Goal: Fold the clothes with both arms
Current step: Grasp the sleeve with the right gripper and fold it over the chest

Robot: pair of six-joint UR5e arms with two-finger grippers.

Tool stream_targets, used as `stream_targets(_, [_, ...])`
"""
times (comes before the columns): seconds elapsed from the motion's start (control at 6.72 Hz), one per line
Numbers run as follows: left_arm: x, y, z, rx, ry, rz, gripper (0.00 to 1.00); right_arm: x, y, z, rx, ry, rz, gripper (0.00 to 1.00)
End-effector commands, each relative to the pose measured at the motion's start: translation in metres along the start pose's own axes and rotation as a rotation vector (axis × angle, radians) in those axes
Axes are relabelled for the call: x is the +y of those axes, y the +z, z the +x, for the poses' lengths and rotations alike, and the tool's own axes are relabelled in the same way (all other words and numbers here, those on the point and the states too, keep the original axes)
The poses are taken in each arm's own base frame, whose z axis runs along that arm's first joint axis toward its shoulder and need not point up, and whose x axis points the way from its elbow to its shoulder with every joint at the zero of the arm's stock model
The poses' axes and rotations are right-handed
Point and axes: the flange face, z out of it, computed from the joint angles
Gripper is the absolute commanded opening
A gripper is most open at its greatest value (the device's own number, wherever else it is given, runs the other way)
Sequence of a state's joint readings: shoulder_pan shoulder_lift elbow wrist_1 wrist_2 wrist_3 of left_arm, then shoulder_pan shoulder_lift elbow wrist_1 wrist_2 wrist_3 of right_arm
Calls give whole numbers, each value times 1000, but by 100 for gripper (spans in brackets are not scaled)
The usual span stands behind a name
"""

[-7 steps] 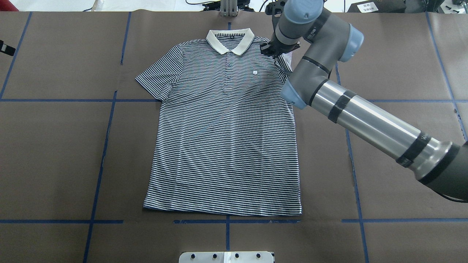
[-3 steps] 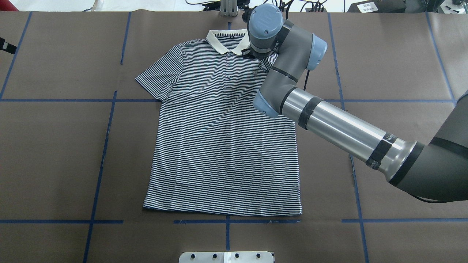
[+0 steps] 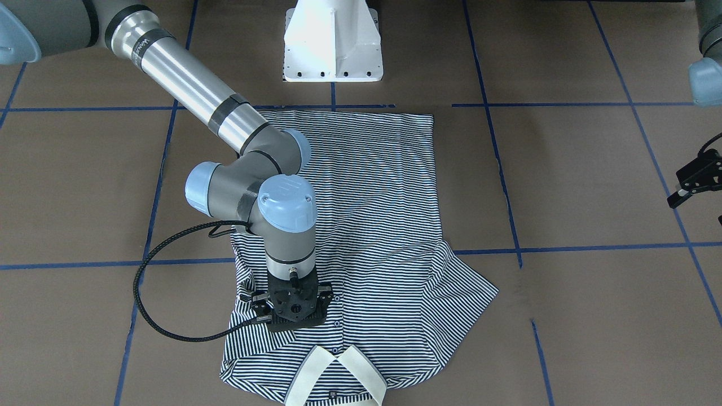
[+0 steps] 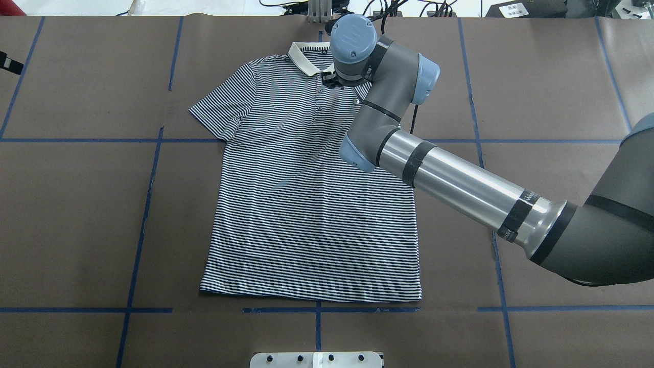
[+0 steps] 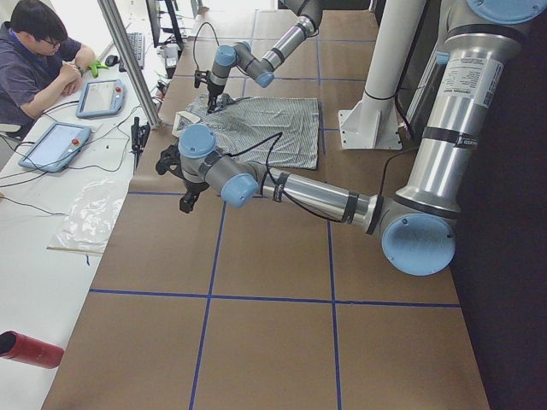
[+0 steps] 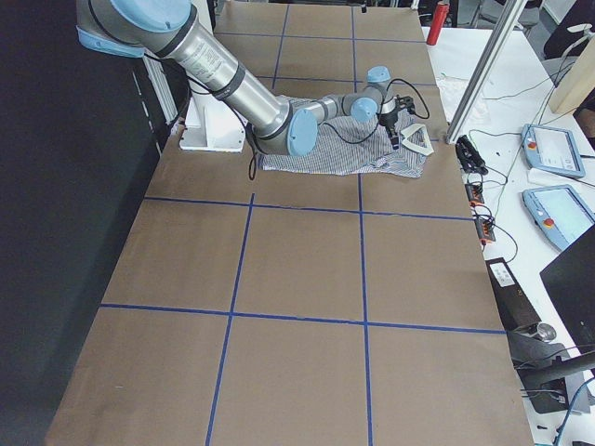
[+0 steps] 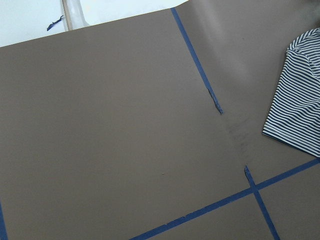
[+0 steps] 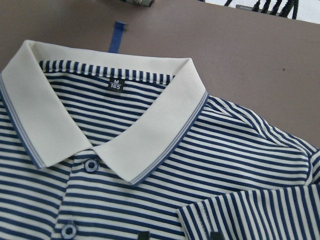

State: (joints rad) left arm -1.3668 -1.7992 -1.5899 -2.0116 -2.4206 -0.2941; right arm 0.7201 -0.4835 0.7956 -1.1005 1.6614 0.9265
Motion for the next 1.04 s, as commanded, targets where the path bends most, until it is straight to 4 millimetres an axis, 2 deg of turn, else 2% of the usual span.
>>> stream_targets(0.0, [-2,0,1,0,-1,1,100,-6,-10,-9,-17,8,6,84])
stream_targets(0.15, [-4,0,3,1,0,0,100,-25,-24,3,-36,32,14,95])
stream_targets(0.3, [-4,-1,2,0,-2,0,100,-36,-31,51,-90,71,-39,99])
stream_targets(0.45, [-4,0,2,1,-3,-1,100,-23,-32,99,-129,89,-71,99])
stream_targets(0.59, [-4,-1,2,1,-3,-1,100,-16,-28,119,-137,103,-99,99])
stream_targets(0.74, [-3,0,1,1,-4,-2,100,-9,-21,123,-135,133,-120,99])
stream_targets(0.89, [-3,0,1,1,-5,-3,100,0,-16,116,-134,152,-134,99])
